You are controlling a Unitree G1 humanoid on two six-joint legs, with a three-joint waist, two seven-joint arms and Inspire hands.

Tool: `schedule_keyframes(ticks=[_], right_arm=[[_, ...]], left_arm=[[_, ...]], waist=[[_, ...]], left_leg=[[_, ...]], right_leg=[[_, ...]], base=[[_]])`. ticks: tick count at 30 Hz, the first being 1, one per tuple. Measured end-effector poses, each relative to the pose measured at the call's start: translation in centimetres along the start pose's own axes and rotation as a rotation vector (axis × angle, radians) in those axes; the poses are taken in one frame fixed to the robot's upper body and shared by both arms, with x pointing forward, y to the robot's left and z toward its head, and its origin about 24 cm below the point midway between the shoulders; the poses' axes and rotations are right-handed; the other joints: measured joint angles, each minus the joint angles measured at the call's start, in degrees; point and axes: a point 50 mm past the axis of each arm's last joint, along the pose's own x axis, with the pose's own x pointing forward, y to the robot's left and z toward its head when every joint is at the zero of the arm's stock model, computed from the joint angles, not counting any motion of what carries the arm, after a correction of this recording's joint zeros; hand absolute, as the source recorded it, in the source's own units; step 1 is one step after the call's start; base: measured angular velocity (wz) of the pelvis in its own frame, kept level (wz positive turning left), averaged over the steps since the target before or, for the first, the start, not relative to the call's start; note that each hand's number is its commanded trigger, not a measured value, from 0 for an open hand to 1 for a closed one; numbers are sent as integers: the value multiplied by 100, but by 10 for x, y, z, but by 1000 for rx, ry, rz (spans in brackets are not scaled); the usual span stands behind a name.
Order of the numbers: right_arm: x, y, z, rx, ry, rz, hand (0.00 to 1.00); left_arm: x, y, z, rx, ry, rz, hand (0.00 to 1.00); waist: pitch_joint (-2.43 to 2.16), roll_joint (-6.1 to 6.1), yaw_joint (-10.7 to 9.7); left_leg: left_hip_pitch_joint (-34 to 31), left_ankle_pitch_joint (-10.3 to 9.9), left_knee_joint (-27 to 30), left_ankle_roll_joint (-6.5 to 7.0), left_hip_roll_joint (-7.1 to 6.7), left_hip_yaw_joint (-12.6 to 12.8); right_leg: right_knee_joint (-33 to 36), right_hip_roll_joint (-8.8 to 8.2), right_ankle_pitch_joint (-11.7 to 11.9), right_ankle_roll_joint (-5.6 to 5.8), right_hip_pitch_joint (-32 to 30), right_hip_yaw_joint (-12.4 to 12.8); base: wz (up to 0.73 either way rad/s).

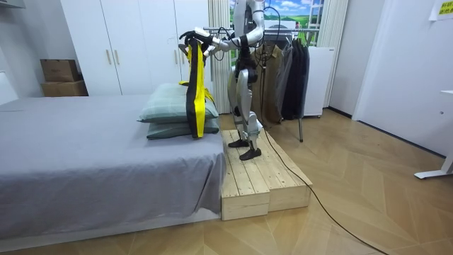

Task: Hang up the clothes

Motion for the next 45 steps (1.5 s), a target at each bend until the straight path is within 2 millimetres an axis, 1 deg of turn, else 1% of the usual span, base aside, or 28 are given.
schedule_keyframes(ticks=[12,23,27,31,36,41,45], right_arm=[[0,-2,2,9,-11,-14,100],[0,-4,3,16,-13,-62,100],[-1,-6,6,21,-29,-81,100],[-2,-11,6,38,-32,-112,100],[-4,-25,4,66,-28,-203,100],[-6,-32,3,117,-28,-237,100],[-7,-37,2,137,-26,-266,100]], left_arm=[[-1,-1,3,-16,-24,-8,0],[-2,-1,5,-45,-30,-7,0],[-4,-2,5,-46,-26,-14,0],[-4,-3,5,-47,-24,-19,0],[-4,-2,5,-51,-26,-17,0],[-4,-1,5,-76,-19,-6,0],[-1,4,-5,-91,46,30,0]], waist=[[-3,-2,-6],[-9,5,-7],[-9,5,-27],[-13,12,-83],[-55,73,-143],[-56,82,-136],[-56,83,-128]], left_leg=[[37,6,-3,11,-7,-1],[45,6,-4,11,-6,-4],[67,6,-6,11,-5,9],[79,6,-11,11,-7,12],[105,7,-10,11,-5,26],[115,6,-14,11,8,69],[131,6,-16,11,17,75]], right_leg=[[-12,1,-1,2,41,11],[-2,3,0,2,42,16],[-2,3,0,2,51,21],[0,3,1,4,66,20],[13,5,5,9,76,32],[10,52,5,8,67,42],[11,50,7,6,87,49]], base=[[0],[0],[0],[0],[-1],[-5],[-1]])
